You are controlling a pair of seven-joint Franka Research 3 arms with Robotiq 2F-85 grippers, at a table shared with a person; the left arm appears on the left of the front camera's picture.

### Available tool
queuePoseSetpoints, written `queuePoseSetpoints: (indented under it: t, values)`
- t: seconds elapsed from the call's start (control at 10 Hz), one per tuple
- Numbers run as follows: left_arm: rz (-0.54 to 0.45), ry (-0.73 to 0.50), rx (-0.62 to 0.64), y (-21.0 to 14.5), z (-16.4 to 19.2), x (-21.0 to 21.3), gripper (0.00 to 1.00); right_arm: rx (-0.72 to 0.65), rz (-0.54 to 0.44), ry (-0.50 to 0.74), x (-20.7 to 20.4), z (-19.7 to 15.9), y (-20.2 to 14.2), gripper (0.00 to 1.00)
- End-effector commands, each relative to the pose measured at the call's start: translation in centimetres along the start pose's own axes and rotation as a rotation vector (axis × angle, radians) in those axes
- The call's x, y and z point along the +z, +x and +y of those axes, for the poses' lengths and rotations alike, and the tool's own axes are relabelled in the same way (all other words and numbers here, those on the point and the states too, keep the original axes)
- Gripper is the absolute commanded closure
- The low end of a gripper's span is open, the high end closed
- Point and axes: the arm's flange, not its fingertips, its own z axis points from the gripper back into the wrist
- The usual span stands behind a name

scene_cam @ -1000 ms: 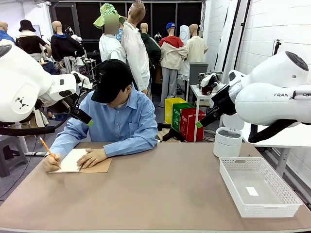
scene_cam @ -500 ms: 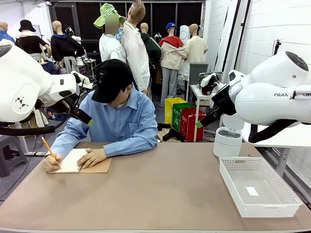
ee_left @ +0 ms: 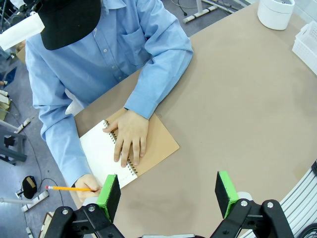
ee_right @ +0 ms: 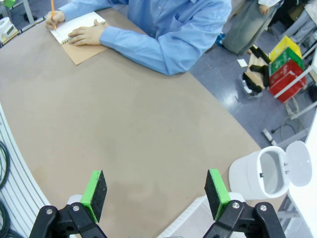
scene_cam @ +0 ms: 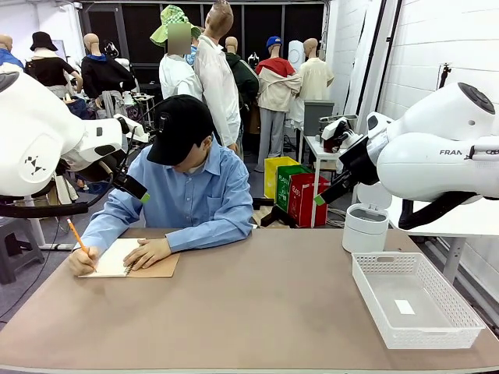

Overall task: Sort the paper based on its condition.
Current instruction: If a person hands you a paper, place it in the Organizing basket , and if it's crumpled, put it in the Trash can.

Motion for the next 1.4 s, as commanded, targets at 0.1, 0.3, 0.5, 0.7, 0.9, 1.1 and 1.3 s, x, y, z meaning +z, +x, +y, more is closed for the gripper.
queuePoseSetpoints:
  t: [0.1,0.3,0.5,0.7,0.9,1.1,1.3]
  values:
    - [-0.003,0.002,0.000,0.01,0.03,0.13,0.00,0.009,0.004,-0.003,0.03,0.04,0.02,0.00]
    - [-0.003,0.002,0.000,0.01,0.03,0.13,0.00,0.009,0.004,-0.003,0.03,0.04,0.02,0.00]
    - [-0.003,0.002,0.000,0.01,0.03,0.13,0.00,0.009,0.004,-0.003,0.03,0.04,0.02,0.00]
    - [-0.003,0.002,0.000,0.01,0.03,0.13,0.00,0.009,0.004,-0.003,0.03,0.04,0.02,0.00]
    - [-0.003,0.002,0.000,0.01,0.03,0.13,0.00,0.009,0.004,-0.003,0.03,0.04,0.02,0.00]
    - [-0.003,0.002,0.000,0.01,0.03,0.13,0.00,0.009,0.004,-0.003,0.03,0.04,0.02,0.00]
    - [-0.003,0.002,0.000,0.01,0.03,0.13,0.00,0.009,0.004,-0.003,0.03,0.04,0.02,0.00]
